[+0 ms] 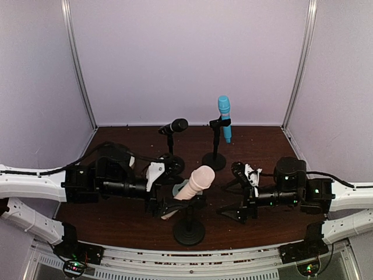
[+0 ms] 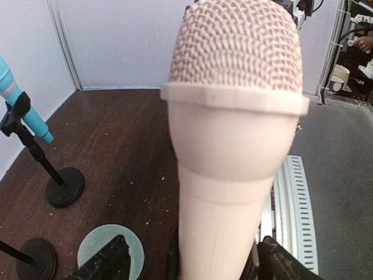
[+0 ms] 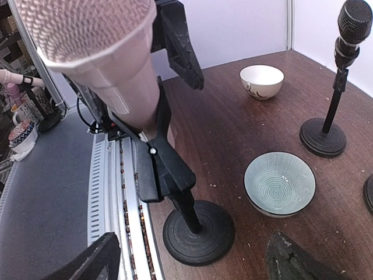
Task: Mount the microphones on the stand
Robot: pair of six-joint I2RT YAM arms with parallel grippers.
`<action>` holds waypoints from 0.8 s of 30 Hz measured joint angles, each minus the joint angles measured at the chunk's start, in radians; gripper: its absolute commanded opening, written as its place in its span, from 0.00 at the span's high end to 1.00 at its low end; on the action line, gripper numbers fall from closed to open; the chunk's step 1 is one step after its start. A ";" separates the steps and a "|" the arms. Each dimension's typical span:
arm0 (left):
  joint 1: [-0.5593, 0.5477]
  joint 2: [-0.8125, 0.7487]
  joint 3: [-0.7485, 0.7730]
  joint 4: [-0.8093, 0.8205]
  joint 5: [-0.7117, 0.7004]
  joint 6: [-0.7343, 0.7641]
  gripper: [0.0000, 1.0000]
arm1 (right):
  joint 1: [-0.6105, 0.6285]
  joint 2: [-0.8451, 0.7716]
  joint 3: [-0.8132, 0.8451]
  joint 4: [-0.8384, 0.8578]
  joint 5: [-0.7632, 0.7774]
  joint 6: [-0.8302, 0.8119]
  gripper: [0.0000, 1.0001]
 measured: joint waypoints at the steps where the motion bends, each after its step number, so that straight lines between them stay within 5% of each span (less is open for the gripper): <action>1: 0.000 0.018 0.016 -0.005 0.011 0.002 0.37 | 0.000 -0.002 -0.004 -0.006 0.005 0.001 0.13; 9: 0.000 0.088 0.072 -0.083 0.078 0.037 0.63 | 0.000 -0.002 -0.007 -0.032 0.012 0.001 0.13; 24: 0.077 -0.140 0.063 -0.355 -0.056 0.032 0.72 | 0.000 0.004 0.025 -0.077 0.157 -0.003 0.15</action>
